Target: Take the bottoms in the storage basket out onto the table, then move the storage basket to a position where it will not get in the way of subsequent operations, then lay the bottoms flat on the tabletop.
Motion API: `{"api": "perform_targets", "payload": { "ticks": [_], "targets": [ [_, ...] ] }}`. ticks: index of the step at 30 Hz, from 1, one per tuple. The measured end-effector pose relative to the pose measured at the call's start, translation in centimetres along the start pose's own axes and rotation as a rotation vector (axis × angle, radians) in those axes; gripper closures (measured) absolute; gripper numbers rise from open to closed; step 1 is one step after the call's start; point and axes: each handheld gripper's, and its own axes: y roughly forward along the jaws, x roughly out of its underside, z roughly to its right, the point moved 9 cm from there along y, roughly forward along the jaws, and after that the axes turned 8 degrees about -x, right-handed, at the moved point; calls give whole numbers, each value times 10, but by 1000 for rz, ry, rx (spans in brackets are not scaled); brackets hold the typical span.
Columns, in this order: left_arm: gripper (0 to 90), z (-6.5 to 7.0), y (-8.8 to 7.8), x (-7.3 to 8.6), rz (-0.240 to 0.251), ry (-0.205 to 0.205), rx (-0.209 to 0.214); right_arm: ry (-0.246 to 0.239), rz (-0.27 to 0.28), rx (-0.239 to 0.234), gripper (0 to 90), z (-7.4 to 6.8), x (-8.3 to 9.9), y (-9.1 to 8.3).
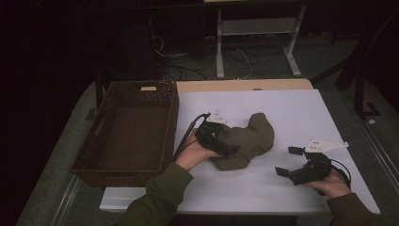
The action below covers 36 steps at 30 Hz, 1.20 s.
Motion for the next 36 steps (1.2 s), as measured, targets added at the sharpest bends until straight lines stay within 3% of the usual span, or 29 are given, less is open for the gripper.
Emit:
{"api": "perform_targets", "payload": {
  "ticks": [11, 36],
  "targets": [
    [0, -3, -14, 15, 17, -15, -17, 0, -4, 1, 0, 0, 1, 0],
    [0, 16, -32, 64, 2, -41, -27, 0, -12, -3, 0, 0, 1, 2]
  ]
}}
